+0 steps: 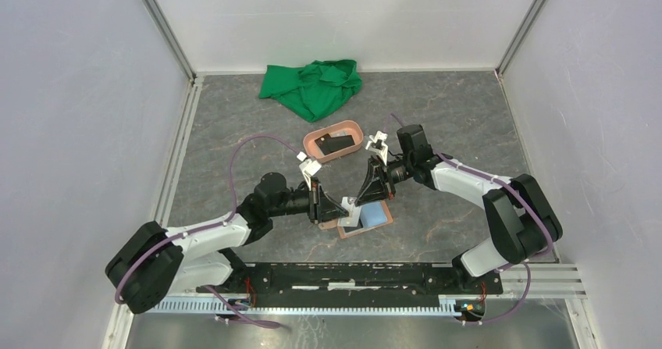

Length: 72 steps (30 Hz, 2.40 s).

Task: Put the credit cards into the card holder
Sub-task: Insert the credit card into the card holder.

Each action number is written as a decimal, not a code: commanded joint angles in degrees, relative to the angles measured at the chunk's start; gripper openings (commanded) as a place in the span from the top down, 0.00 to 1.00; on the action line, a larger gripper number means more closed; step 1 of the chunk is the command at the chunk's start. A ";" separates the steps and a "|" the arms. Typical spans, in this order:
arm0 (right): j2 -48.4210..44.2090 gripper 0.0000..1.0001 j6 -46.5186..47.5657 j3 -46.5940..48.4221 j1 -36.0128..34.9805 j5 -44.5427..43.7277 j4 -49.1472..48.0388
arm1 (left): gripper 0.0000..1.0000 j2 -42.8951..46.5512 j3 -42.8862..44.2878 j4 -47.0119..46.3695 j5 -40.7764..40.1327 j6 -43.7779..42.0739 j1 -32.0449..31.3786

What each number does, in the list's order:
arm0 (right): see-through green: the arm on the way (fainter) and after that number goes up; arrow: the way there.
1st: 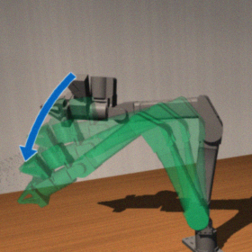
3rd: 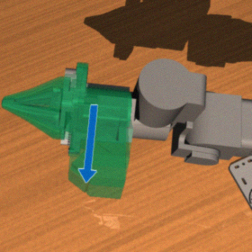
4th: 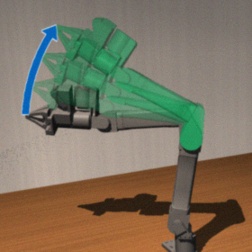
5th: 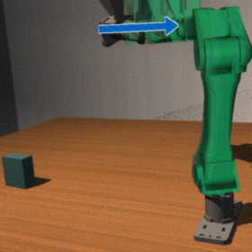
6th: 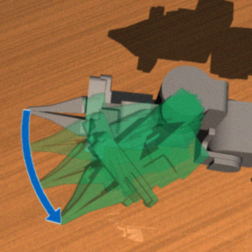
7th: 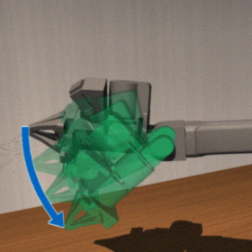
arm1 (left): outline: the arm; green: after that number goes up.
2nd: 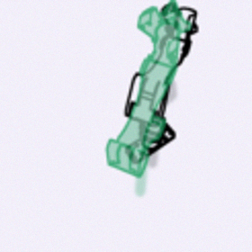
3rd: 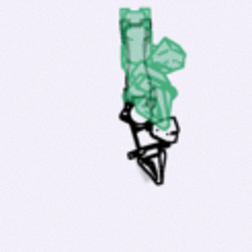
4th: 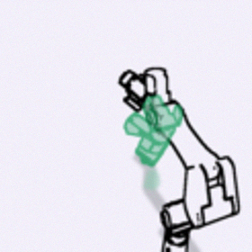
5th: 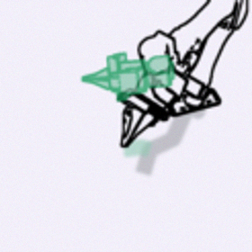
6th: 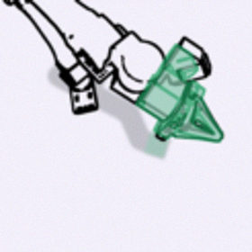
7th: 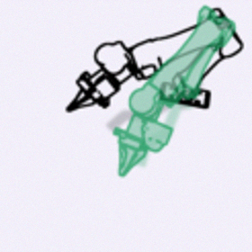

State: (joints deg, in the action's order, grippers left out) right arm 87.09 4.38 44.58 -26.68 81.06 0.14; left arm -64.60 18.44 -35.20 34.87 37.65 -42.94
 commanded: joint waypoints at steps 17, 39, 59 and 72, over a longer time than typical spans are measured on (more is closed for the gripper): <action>-10.91 0.38 16.75 -0.16 16.41 -24.44 14.27 | 0.98 9.33 -14.84 -11.34 -17.32 34.96 -0.74; 0.79 0.80 23.39 2.98 12.68 -33.46 22.45 | 0.98 -28.14 -5.43 -32.40 -12.42 34.33 -0.74; 3.25 0.81 23.53 3.84 10.39 -34.96 23.24 | 0.98 -31.80 -1.83 -23.87 -11.31 33.49 -0.74; 4.28 0.81 23.83 4.29 9.29 -34.87 23.75 | 0.98 -32.70 -1.53 -21.49 -11.63 35.25 -0.74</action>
State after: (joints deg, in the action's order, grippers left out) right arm 90.98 27.33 46.83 -17.08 46.19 23.75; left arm -96.40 15.42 -56.53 22.81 69.89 -43.53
